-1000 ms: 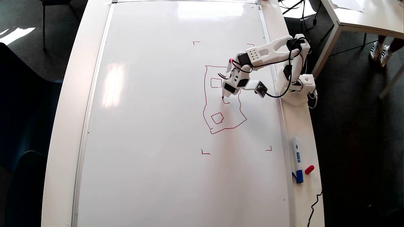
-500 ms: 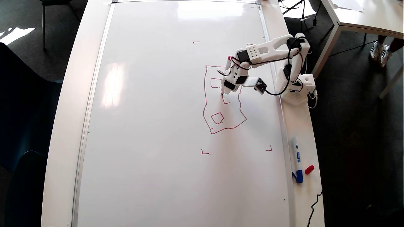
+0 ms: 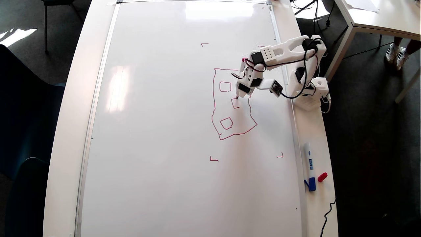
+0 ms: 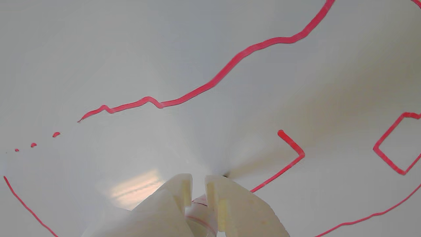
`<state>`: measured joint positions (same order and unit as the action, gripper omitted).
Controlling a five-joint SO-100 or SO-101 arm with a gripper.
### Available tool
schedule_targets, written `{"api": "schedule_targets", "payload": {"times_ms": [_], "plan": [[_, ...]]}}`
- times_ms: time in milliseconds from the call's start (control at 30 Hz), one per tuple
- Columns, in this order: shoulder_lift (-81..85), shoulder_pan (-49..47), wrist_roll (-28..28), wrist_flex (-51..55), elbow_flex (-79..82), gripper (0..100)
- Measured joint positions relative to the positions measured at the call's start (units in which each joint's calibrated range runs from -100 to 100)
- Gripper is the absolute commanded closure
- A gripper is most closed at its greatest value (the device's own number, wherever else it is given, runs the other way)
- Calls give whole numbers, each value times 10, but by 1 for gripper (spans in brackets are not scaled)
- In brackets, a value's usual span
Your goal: Draw on a whiteboard a robot head using a pen attached to the gripper
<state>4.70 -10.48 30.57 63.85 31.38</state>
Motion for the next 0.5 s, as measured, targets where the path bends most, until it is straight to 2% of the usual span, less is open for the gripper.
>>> {"api": "schedule_targets", "payload": {"times_ms": [233,500], "plan": [[43,-5,-1,0,48,99],[46,-57,-16,0,50,99]]}}
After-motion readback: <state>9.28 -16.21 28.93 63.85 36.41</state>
